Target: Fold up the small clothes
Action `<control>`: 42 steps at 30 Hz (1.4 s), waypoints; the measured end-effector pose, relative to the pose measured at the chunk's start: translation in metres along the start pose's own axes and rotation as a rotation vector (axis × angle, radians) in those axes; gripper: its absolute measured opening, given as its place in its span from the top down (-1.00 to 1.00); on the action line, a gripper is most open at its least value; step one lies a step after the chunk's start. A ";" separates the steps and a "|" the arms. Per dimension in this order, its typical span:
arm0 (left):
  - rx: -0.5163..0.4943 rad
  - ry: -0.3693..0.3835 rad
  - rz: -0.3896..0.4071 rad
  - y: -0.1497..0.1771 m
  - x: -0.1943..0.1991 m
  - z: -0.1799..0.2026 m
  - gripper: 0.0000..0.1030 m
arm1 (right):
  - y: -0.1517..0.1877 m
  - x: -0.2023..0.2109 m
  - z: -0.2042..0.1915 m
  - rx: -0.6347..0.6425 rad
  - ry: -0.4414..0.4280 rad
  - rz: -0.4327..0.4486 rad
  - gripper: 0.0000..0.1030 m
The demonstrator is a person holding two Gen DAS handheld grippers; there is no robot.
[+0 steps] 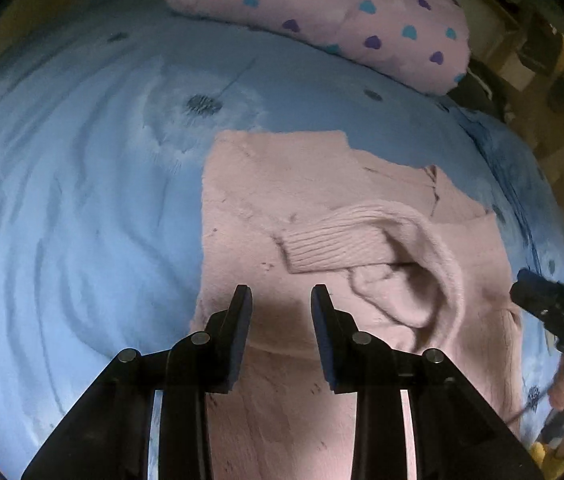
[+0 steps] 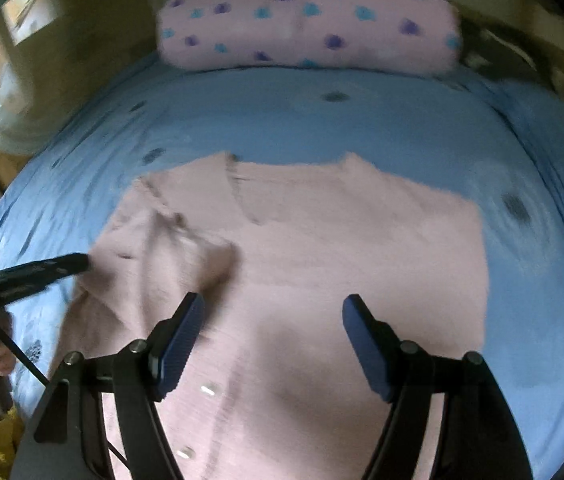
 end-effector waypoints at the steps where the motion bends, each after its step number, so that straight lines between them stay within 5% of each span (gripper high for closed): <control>1: 0.005 0.005 -0.006 0.001 -0.003 -0.001 0.53 | -0.007 -0.005 -0.013 0.035 -0.018 -0.010 -0.46; 8: 0.100 0.088 -0.051 0.003 -0.012 -0.017 0.53 | -0.047 -0.063 -0.075 0.137 -0.080 -0.099 -0.46; 16: 0.121 0.077 -0.074 0.000 -0.015 -0.017 0.53 | -0.049 -0.109 -0.101 0.178 -0.085 -0.189 -0.42; 22: 0.113 0.061 -0.075 0.002 -0.015 -0.016 0.53 | -0.034 -0.118 -0.098 0.170 -0.083 -0.218 0.19; 25: 0.097 0.053 -0.071 0.002 -0.013 -0.014 0.53 | -0.034 -0.108 -0.092 0.161 -0.059 -0.193 0.82; 34: 0.099 0.041 -0.063 0.004 -0.014 -0.013 0.53 | -0.039 -0.014 -0.032 -0.031 -0.064 0.026 0.87; 42: 0.084 0.132 -0.065 0.005 -0.014 0.000 0.53 | 0.010 0.040 0.042 -0.163 0.095 0.140 0.86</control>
Point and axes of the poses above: each gripper's, at about its wrist camera, not at the fingertips, and x roughly against the way its jaws point, z to its right, y to its underside, the point moved 6 cm from there along -x, roughly the way its jaws point, and after that the axes turned 2 degrees about x, right-handed, at the moved point
